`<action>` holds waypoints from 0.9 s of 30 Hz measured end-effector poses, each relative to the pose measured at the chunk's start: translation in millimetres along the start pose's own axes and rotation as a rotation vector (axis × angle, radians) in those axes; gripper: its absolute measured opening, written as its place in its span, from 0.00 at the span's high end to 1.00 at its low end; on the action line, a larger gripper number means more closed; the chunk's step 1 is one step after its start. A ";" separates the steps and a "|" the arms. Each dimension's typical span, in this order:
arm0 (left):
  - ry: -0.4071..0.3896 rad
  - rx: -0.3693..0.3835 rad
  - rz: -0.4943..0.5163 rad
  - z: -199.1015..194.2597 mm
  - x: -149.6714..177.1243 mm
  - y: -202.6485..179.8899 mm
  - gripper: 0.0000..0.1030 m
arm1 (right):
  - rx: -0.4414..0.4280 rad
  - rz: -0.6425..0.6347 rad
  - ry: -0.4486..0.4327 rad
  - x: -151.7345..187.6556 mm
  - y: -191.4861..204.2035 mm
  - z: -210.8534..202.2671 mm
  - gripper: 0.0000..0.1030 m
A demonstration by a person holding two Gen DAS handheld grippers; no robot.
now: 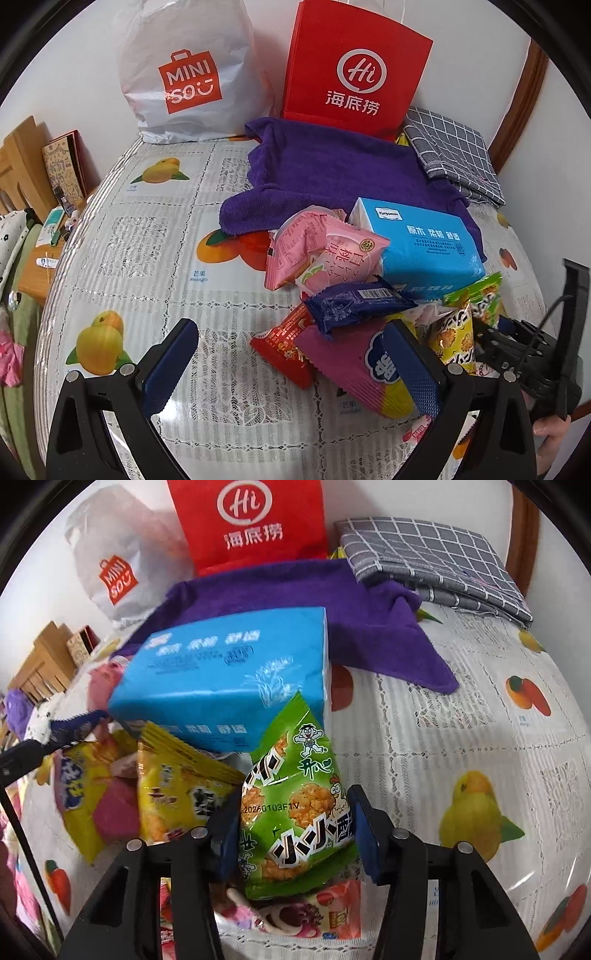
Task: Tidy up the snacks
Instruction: 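Grasp the green triangular snack bag with the right gripper, then grasp the blue biscuit packet with the left gripper while the right gripper holds the green bag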
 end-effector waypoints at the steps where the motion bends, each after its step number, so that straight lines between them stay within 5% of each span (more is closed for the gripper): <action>1: -0.003 0.006 -0.002 -0.7 -0.6 -0.4 0.02 | 0.002 0.006 -0.013 -0.9 -2.0 -5.1 0.49; 10: -0.029 0.082 -0.003 0.4 -6.8 -19.6 0.02 | 0.084 0.044 -0.087 0.4 -38.1 -32.3 0.49; 17: -0.003 0.062 0.036 21.8 -9.2 -31.4 0.02 | 0.088 0.050 -0.086 2.4 -45.0 -26.8 0.49; 27: 0.040 0.099 0.017 42.5 -5.2 -36.3 0.40 | 0.098 0.063 -0.062 11.7 -53.2 -10.6 0.49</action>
Point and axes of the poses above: each gripper's, at about its wrist camera, not at the fingertips, and z roughly the way its jaws point, y to its left, x to its underside, the point moved 5 cm from there along z, roughly the way its jaws point, and after that the axes turned 11 degrees about -y, right-handed, at the moved point
